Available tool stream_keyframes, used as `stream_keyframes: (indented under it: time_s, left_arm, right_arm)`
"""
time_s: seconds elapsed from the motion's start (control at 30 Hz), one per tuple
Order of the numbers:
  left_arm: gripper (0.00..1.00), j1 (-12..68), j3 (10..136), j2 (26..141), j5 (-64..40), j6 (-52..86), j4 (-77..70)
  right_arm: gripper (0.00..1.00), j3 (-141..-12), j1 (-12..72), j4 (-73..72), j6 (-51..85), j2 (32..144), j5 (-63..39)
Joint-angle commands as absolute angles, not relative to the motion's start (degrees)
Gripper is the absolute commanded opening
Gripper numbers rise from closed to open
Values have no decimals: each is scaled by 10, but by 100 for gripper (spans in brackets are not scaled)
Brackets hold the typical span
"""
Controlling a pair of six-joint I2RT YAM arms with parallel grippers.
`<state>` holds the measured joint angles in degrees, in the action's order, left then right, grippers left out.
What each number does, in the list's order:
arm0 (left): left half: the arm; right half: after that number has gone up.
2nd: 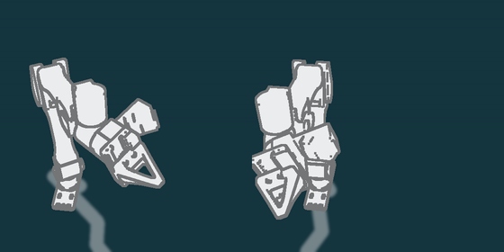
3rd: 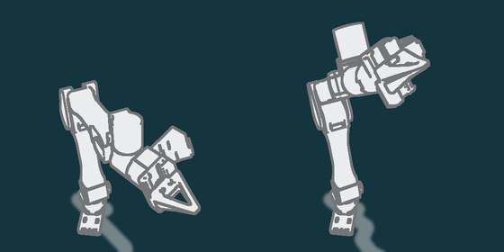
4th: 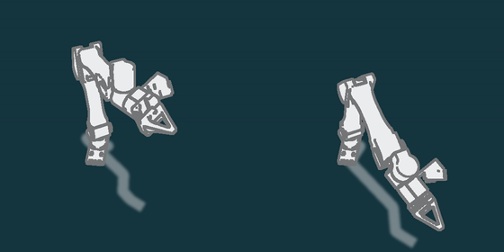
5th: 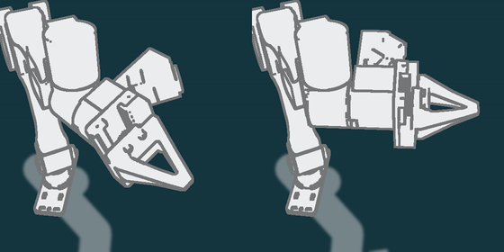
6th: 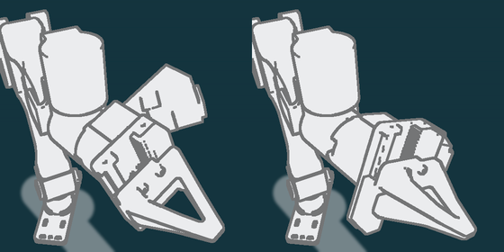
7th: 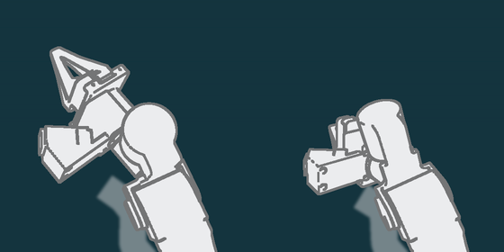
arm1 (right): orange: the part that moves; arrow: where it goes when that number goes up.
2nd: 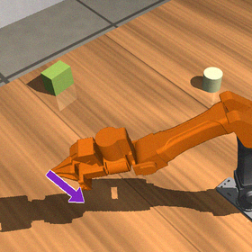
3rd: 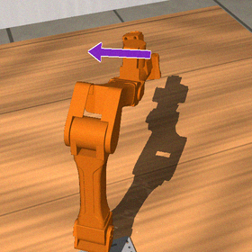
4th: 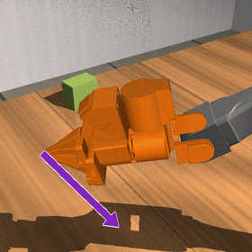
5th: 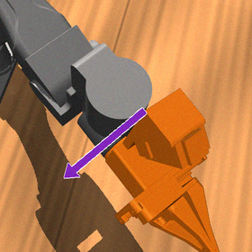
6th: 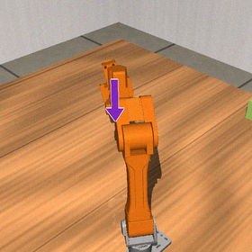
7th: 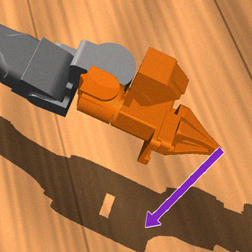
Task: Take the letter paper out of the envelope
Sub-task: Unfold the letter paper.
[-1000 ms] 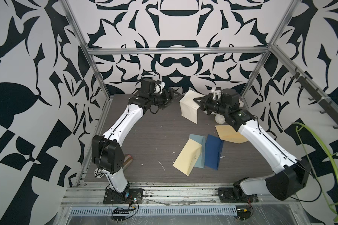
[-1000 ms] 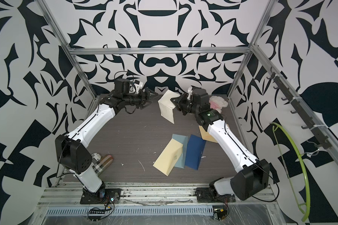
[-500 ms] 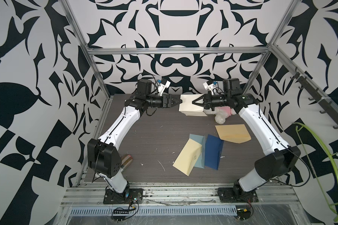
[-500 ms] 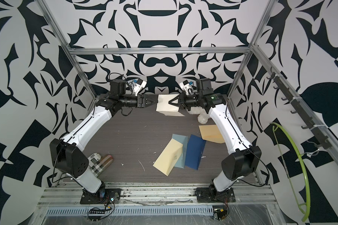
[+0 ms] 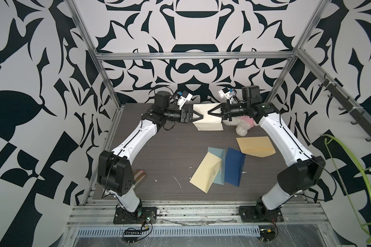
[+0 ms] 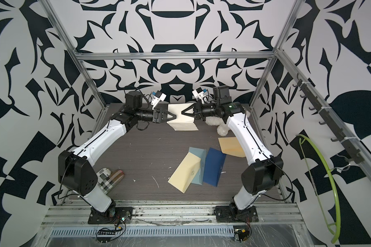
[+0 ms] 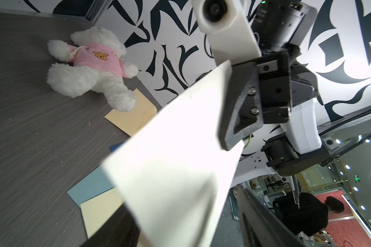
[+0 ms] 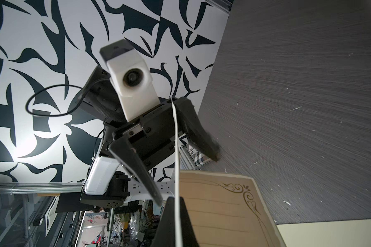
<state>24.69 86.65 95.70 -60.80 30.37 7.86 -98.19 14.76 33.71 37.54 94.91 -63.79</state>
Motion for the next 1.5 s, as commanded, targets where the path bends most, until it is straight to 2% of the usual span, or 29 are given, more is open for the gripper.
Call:
stream_keyframes:
  time_s: [0.0, 0.2, 0.27, 0.33, 0.4, 0.53, 0.83, 0.9, 1.03, 1.13, 1.2, 1.47]
  left_arm:
    - [67, 247, 866, 937, -628, 313, 73]
    - [55, 248, 867, 937, -627, 303, 108]
    - [46, 248, 868, 937, -626, 303, 113]
    - [34, 247, 871, 939, -619, 299, 124]
    - [27, 248, 875, 942, -613, 297, 134]
    - [23, 248, 880, 944, -599, 297, 143]
    - [1, 248, 901, 959, -550, 305, 185]
    - [0, 248, 906, 958, -532, 297, 201]
    - [0, 248, 906, 947, -510, 293, 209]
    - [0, 248, 906, 947, -501, 292, 215]
    - [0, 248, 906, 949, -498, 291, 218]
    - [0, 248, 912, 950, -497, 300, 210]
  right_arm:
    - [0, -1009, 149, 300, 381, 950, -649]
    - [0, -1011, 150, 276, 396, 960, -644]
    - [0, -1010, 149, 274, 397, 962, -642]
    - [0, -1010, 149, 273, 399, 962, -642]
    - [0, -1008, 150, 270, 400, 960, -640]
    - [0, -1002, 150, 268, 402, 958, -641]
    - [0, -984, 152, 297, 375, 943, -616]
    - [3, -973, 151, 303, 361, 934, -603]
    - [22, -935, 149, 287, 365, 909, -601]
    - [28, -911, 149, 265, 381, 895, -611]
    - [28, -897, 149, 246, 395, 886, -613]
    - [16, -880, 149, 286, 374, 882, -590]
